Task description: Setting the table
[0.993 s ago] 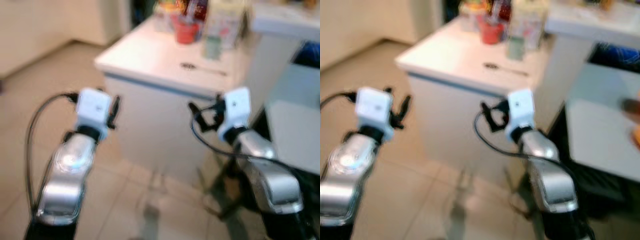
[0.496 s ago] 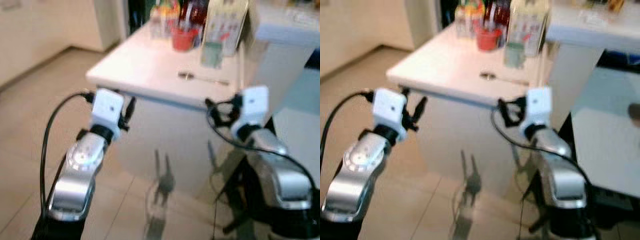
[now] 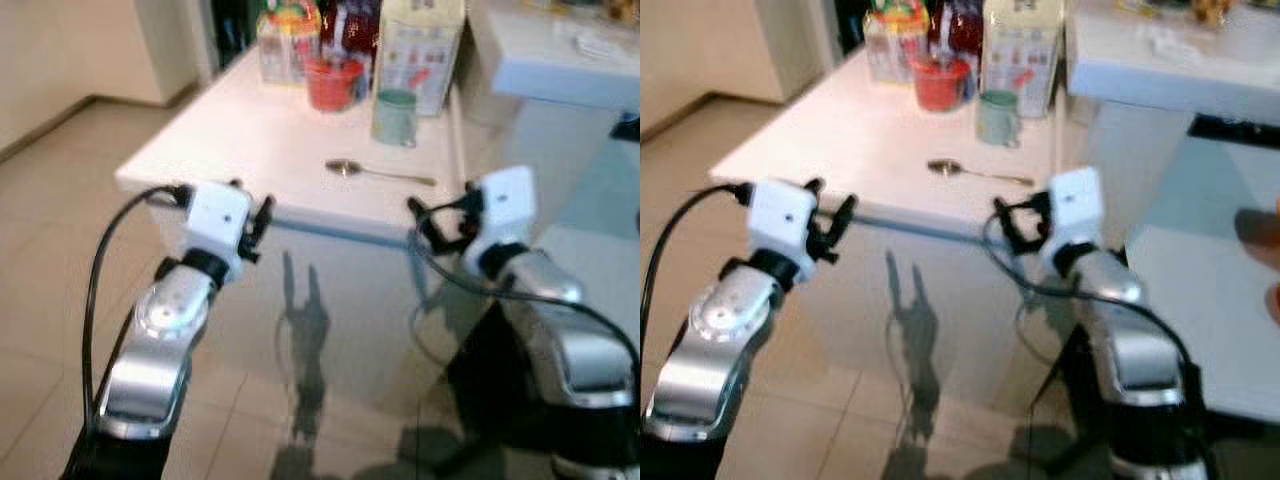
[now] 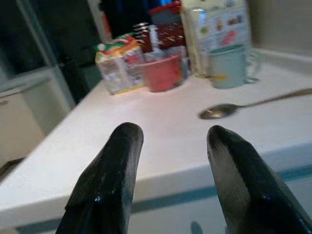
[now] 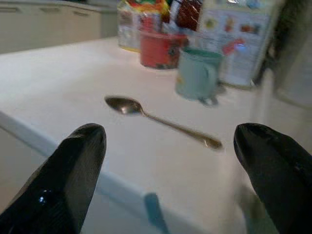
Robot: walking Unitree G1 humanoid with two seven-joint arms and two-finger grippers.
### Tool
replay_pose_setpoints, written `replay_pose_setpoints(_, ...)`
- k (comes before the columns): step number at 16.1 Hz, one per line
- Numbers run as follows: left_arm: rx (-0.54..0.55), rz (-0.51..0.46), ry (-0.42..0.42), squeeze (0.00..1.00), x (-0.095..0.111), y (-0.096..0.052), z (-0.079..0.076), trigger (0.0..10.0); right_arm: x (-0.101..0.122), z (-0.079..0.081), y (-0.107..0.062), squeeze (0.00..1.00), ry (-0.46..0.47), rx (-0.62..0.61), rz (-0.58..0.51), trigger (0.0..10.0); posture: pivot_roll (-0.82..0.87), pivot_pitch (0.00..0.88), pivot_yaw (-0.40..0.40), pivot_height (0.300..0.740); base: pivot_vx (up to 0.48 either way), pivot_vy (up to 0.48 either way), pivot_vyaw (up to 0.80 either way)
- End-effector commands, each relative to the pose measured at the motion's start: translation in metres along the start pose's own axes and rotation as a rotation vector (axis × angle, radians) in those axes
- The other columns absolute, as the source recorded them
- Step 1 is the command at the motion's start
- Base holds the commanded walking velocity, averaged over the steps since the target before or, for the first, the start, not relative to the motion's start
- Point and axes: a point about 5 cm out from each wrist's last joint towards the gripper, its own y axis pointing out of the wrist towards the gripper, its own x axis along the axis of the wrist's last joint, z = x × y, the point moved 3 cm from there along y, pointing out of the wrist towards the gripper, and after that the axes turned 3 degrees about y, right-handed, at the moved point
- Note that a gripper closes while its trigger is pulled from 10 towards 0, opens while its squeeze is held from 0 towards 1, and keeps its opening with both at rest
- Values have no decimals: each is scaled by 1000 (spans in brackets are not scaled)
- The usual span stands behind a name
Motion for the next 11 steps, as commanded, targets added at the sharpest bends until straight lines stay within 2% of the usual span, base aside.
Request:
replay_pose_setpoints(1, 22, -10, 13, 0, 2, -1, 9, 10000, 8, 11, 4, 0, -2, 70, -24, 10000, 57, 0, -27, 740, 368, 0, 0)
replay_pose_setpoints(3, 21, -10, 13, 0, 3, -1, 9, 10000, 8, 12, 4, 0, -35, 122, -9, 10000, 57, 0, -28, 740, 366, 0, 0)
replay_pose_setpoints(8, 4, 3, 9, 0, -3, -4, 4, 10000, 14, 3, 5, 0, -56, 110, -22, 10000, 34, 0, -14, 740, 365, 0, 0)
replay_pose_setpoints(11, -4, 10, 10, 0, -5, -2, 4, 10000, 8, -2, 9, 0, -45, 126, -4, 10000, 25, 0, -6, 740, 365, 0, 0)
